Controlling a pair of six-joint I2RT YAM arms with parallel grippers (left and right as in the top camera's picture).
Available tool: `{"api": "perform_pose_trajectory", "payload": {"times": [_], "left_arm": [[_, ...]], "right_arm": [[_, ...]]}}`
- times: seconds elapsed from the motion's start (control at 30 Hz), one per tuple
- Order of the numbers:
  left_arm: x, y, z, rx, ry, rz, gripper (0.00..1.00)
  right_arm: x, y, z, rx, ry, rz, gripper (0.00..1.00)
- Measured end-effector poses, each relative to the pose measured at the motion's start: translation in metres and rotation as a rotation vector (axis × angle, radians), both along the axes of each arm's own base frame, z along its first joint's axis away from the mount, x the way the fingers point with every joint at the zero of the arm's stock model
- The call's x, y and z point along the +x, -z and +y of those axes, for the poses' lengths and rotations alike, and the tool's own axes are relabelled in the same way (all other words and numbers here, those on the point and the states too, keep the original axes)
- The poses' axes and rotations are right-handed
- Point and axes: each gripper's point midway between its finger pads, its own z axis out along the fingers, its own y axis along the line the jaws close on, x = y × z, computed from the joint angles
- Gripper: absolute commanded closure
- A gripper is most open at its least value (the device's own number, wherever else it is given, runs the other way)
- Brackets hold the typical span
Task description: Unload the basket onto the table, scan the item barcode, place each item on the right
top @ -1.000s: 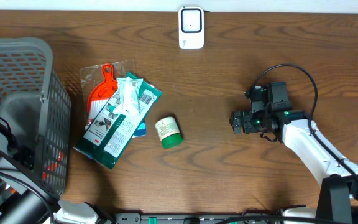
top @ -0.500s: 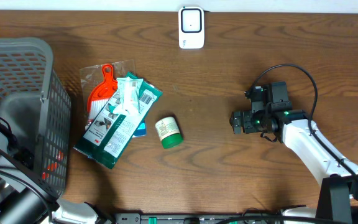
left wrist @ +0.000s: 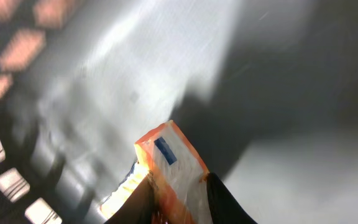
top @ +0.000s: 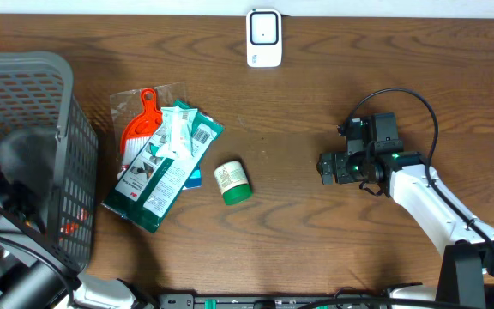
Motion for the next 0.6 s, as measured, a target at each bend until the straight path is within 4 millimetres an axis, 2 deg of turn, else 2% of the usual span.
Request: {"api": "perform_pose_trajectory", "payload": {"times": [0.17,0.33,0.5,0.53,0.6], "left_arm": [[0.044,-0.038,0.009,0.057,0.055,-0.123,0.8],[0.084,-0.101,0.01,0.169,0.124,-0.269,0.8],[0.118,-0.199,-0.002,0.343,0.201,-0.49,0.78],[0.126,-0.229,-0.009,0.392,0.227,-0.566,0.76],[0.135,-0.274,-0.025,0.459,0.271,-0.686,0.75]], "right_arm": [[0.0,0.0,0.0,0.0,0.0,-0.001,0.01],[0.0,0.0,0.0,0.0,0.0,-0.002,0.01],[0.001,0.0,0.0,0.0,0.0,-0.003,0.01],[0.001,0.0,0.0,0.0,0.0,-0.003,0.01],[0.001,0.0,0.0,0.0,0.0,-0.003,0.01]]}}
